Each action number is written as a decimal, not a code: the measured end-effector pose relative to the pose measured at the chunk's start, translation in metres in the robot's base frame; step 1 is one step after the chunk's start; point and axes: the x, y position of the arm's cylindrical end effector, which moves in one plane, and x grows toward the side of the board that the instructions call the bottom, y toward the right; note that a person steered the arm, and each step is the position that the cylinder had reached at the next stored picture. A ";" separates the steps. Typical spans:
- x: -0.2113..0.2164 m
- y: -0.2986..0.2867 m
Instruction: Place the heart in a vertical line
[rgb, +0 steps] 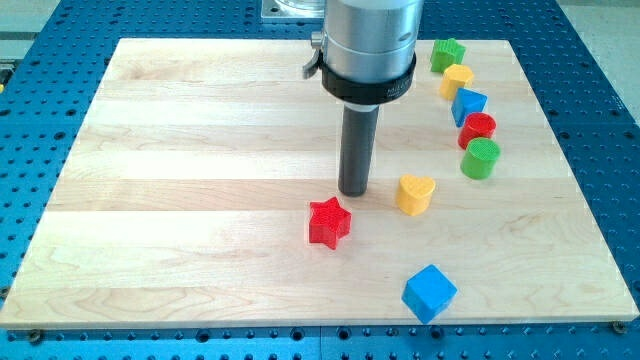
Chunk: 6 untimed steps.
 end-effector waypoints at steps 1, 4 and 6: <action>0.019 0.008; 0.013 0.090; 0.014 0.119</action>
